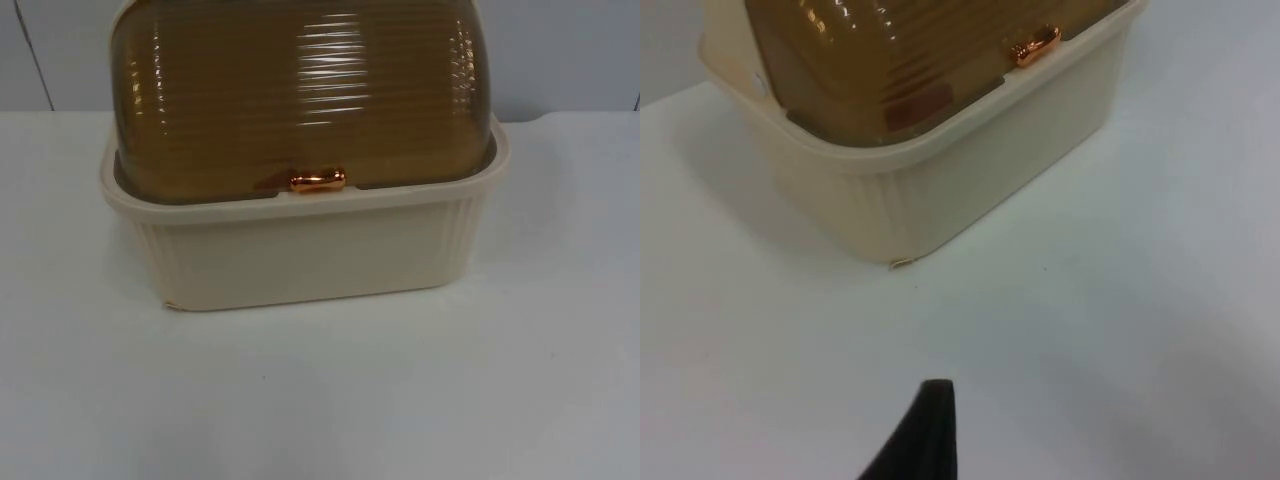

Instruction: Open the box lid with the left hand, place the block into the box with the right hand, then close the box lid with the left hand.

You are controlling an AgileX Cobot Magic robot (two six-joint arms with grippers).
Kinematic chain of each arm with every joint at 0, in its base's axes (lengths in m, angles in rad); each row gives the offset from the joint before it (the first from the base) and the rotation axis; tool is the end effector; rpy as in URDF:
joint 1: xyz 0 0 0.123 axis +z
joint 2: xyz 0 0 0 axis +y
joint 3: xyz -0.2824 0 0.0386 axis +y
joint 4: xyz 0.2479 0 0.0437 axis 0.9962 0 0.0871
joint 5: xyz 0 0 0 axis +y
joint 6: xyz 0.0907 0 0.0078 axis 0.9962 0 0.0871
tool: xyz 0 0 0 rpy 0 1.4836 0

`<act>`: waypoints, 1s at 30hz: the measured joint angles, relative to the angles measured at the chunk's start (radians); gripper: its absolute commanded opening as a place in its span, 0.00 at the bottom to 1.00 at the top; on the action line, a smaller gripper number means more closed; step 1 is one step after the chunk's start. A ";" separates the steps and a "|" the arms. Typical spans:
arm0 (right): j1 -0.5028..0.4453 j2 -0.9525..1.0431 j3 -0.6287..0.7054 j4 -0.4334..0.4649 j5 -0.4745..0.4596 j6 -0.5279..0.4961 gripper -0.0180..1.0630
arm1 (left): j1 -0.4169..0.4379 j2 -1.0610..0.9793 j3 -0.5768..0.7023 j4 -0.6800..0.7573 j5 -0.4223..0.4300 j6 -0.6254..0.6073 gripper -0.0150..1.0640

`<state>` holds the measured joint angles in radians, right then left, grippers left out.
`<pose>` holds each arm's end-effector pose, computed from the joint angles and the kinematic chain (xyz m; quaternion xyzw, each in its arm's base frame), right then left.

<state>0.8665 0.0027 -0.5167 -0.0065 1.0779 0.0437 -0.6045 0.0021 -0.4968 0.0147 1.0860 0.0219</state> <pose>-0.0042 -0.0057 0.2804 -0.3414 0.7829 0.2257 0.4686 -0.0036 0.0040 0.2743 0.2650 0.8193 -0.1390 0.4891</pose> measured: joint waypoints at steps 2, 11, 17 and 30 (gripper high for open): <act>0.000 0.000 0.000 0.000 0.000 0.000 0.99 | 0.000 0.000 0.000 0.000 0.000 0.000 0.99; 0.000 0.000 0.000 0.000 0.000 0.000 0.99 | 0.000 0.000 0.000 0.000 0.000 -0.002 0.99; 0.000 0.000 0.000 0.000 0.000 0.000 0.99 | 0.000 0.000 0.000 0.000 0.000 -0.002 0.99; -0.195 0.000 0.000 0.000 0.000 0.000 0.99 | 0.000 0.000 0.000 0.000 0.000 -0.002 0.99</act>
<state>0.6711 0.0027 -0.5167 -0.0065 1.0779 0.0437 -0.6045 0.0021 -0.4968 0.0147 1.0860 0.0200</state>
